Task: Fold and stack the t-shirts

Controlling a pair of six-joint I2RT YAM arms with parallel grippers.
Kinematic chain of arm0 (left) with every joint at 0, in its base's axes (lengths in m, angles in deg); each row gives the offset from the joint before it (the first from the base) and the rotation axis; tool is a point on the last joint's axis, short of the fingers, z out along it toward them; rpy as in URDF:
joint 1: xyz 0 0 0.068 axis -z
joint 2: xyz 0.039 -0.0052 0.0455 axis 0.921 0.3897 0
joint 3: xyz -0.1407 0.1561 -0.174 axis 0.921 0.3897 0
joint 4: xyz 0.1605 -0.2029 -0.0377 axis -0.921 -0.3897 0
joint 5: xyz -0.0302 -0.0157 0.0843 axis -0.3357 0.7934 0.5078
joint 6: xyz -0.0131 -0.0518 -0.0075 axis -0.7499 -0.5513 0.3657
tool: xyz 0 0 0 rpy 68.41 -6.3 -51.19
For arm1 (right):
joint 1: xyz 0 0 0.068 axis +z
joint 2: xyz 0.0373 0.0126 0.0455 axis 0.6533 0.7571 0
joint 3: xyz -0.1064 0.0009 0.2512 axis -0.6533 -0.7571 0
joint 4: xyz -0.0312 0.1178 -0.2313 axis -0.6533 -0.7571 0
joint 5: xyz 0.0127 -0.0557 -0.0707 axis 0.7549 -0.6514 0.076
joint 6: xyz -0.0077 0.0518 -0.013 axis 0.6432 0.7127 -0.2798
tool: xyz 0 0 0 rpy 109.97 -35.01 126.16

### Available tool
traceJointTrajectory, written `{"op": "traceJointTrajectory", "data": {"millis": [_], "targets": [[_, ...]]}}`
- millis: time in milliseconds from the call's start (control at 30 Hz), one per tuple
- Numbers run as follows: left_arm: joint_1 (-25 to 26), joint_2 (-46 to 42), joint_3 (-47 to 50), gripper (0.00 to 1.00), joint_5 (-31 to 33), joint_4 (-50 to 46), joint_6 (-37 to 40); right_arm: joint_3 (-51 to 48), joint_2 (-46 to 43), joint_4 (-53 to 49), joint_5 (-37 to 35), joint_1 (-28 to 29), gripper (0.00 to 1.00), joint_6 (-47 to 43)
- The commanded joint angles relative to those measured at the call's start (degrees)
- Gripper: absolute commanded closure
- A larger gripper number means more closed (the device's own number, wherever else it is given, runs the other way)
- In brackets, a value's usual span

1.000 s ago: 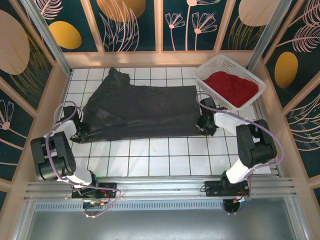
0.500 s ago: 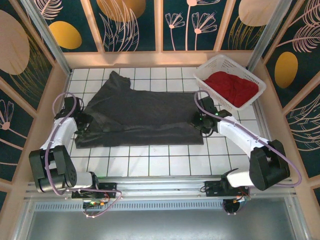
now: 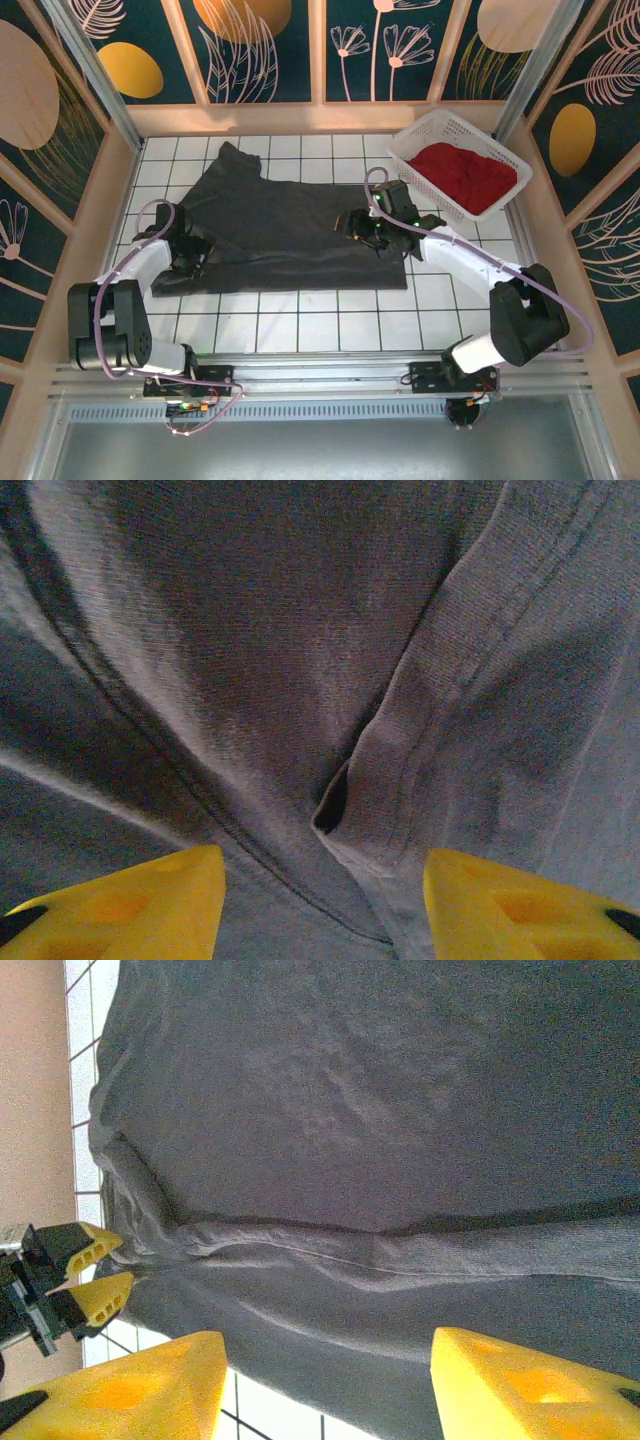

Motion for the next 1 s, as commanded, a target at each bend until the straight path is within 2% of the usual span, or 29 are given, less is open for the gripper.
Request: {"op": "traceJointTrajectory", "data": {"millis": [0,200,267,400,433,967], "targets": [[0.39,1.70,0.68,0.47,-1.50,2.80,-2.21,0.85,0.44,1.79,1.55,0.37,0.44,-0.92],[0.56,3.37,0.34,0.62,-1.77,4.28,-2.61,0.50,0.88,1.84,1.35,0.37,0.45,-0.62],[0.61,3.70,-0.10,0.71,-1.68,4.54,-2.78,0.58,1.09,1.80,1.29,0.37,0.45,-0.61],[1.08,4.80,-2.49,0.97,-1.43,4.30,-1.79,0.70,1.59,1.54,1.04,0.37,0.47,-0.52],[1.35,5.27,-3.44,1.00,-1.29,3.94,-1.13,0.67,1.58,1.53,0.97,0.37,0.47,-0.57],[13.57,24.13,-28.66,1.00,6.35,-9.48,14.94,0.36,1.95,0.83,0.52,-0.41,0.50,-0.54]]}}
